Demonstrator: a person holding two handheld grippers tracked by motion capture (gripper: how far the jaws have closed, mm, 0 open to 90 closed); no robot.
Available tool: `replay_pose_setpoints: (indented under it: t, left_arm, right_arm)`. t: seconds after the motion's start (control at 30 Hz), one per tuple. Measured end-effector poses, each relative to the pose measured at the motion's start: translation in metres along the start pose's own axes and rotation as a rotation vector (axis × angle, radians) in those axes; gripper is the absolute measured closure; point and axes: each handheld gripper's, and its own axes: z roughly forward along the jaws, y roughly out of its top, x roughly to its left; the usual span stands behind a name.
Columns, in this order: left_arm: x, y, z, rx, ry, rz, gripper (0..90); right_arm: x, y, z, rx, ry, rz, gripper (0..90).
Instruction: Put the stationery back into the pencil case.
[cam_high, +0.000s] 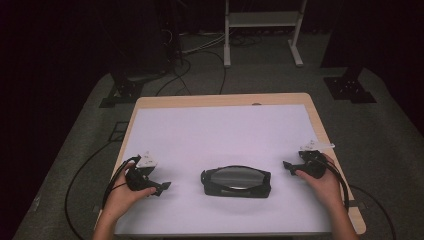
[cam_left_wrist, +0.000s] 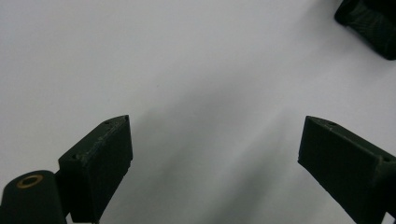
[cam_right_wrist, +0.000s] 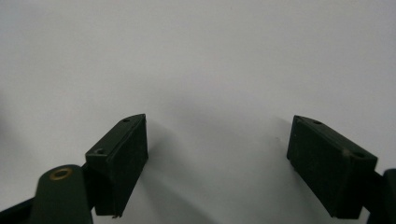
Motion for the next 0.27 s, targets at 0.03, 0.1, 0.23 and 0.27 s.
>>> replay_pose_setpoints:
  t: [0.03,0.1,0.23,0.27]
  left_arm:
    - [0.0007,-0.0007,0.0003,0.003,0.001,-0.001,9.5]
    - [0.0020,-0.0022,0.0019,0.008,0.004,-0.005,9.5]
    - [0.0029,-0.0051,0.0039,0.017,0.016,-0.008,9.5]
    - [0.0020,-0.0073,0.0038,0.014,0.020,-0.014,9.5]
  right_arm:
    - [0.0000,0.0000,0.0000,0.000,0.000,0.000,19.1]
    - [0.0000,0.0000,0.0000,0.000,0.000,0.000,19.1]
    - [0.0000,0.0000,0.0000,0.000,0.000,-0.001,19.0]
    - [0.0001,0.0000,-0.0001,0.000,-0.001,-0.001,19.1]
